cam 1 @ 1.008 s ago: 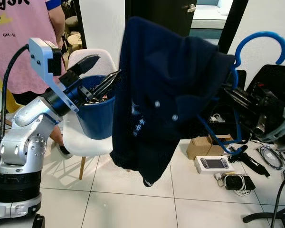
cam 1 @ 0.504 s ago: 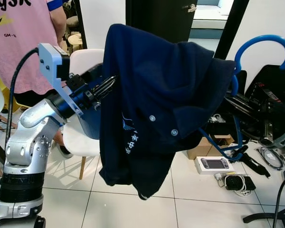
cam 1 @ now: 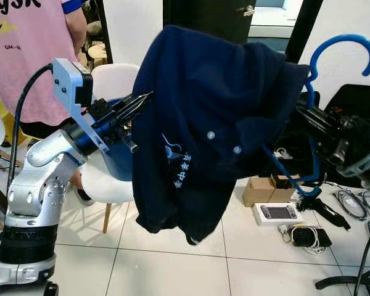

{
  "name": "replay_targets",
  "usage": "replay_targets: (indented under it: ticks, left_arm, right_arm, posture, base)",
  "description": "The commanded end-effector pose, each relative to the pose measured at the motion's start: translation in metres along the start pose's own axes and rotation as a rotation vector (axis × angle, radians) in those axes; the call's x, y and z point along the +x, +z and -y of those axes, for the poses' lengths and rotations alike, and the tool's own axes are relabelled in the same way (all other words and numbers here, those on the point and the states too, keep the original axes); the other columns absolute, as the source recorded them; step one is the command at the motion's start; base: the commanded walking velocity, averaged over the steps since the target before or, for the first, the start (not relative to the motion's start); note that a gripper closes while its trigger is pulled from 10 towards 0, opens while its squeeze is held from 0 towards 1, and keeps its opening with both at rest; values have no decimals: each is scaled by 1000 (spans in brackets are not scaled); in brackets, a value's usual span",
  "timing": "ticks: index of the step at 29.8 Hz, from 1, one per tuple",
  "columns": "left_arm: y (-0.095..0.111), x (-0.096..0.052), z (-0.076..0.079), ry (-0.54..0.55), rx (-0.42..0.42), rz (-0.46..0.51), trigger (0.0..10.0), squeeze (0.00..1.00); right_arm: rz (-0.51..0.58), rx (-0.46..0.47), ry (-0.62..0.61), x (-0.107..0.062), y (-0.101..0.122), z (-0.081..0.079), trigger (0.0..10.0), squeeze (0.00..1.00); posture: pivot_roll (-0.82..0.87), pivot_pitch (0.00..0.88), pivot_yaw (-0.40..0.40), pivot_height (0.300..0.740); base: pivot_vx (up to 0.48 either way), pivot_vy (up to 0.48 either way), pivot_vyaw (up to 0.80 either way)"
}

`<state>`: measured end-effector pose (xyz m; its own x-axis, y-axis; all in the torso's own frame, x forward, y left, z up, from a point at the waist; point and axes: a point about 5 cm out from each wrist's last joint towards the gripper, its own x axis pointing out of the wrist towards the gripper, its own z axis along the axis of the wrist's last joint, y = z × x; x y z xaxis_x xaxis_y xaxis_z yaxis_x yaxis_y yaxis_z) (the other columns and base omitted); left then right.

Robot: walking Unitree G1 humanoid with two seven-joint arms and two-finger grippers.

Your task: Hang hanger

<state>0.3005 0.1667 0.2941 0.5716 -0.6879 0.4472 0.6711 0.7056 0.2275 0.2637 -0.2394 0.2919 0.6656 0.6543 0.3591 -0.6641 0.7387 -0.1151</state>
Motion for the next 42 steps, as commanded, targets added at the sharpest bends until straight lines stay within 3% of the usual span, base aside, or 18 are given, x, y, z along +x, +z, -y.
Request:
replay_targets:
  ticks: [1,9,19,21,23,25,26,27,28,31,34,37,42]
  left_arm:
    - [8,-4,-8,27,37,19,0,0]
    - [17,-9,-21,85,52,48,0,0]
    - [18,-10,-16,66,6,74,0,0]
    - [18,-8,-11,44,-15,84,0,0]
    - [14,-1,8,-33,-77,99,0,0]
    - [14,-1,8,-33,-77,99,0,0]
    - [10,4,21,-81,-122,108,0,0]
    - [10,4,21,-81,-122,108,0,0]
    - [7,8,35,-136,-168,114,0,0]
    - [4,11,48,-185,-213,121,0,0]
    - [2,16,76,-321,-297,121,0,0]
    - [0,16,80,-352,-309,106,0,0]
    - [-13,4,84,-404,-283,-17,0,0]
  right_arm:
    - [45,-23,-58,0,6,6,10000,0]
    - [140,50,-248,-8,8,27,10000,0]
    - [270,152,-422,-11,8,44,10000,0]
    - [281,161,-454,-11,7,46,10000,0]
    - [298,183,-511,-8,3,49,10000,0]
    - [298,183,-511,-8,3,49,10000,0]
    - [306,192,-527,-6,2,49,10000,0]
    - [306,192,-527,-6,2,49,10000,0]
    - [312,203,-539,-2,1,48,10000,0]
    - [302,208,-552,1,-1,48,10000,0]
    - [270,236,-583,10,-9,45,10000,0]
    - [268,243,-586,13,-11,44,10000,0]
    - [286,261,-594,18,-11,43,10000,0]
  posture:
    - [-26,8,-22,740]
    - [-29,15,-26,740]
    - [-25,26,-27,740]
    - [-25,26,-27,740]
    - [-22,26,-27,740]
    - [-22,26,-27,740]
    - [-21,25,-26,740]
    - [-21,25,-26,740]
    - [-22,25,-25,740]
    - [-24,25,-24,740]
    - [-25,23,-23,740]
    - [-23,23,-23,740]
    - [-21,24,-23,740]
  base:
    - [0,0,0]
    - [0,0,0]
    - [0,0,0]
    - [0,0,0]
    - [0,0,0]
    - [0,0,0]
    - [0,0,0]
    - [0,0,0]
    - [0,0,0]
    - [0,0,0]
    - [0,0,0]
    - [0,0,0]
    - [0,0,0]
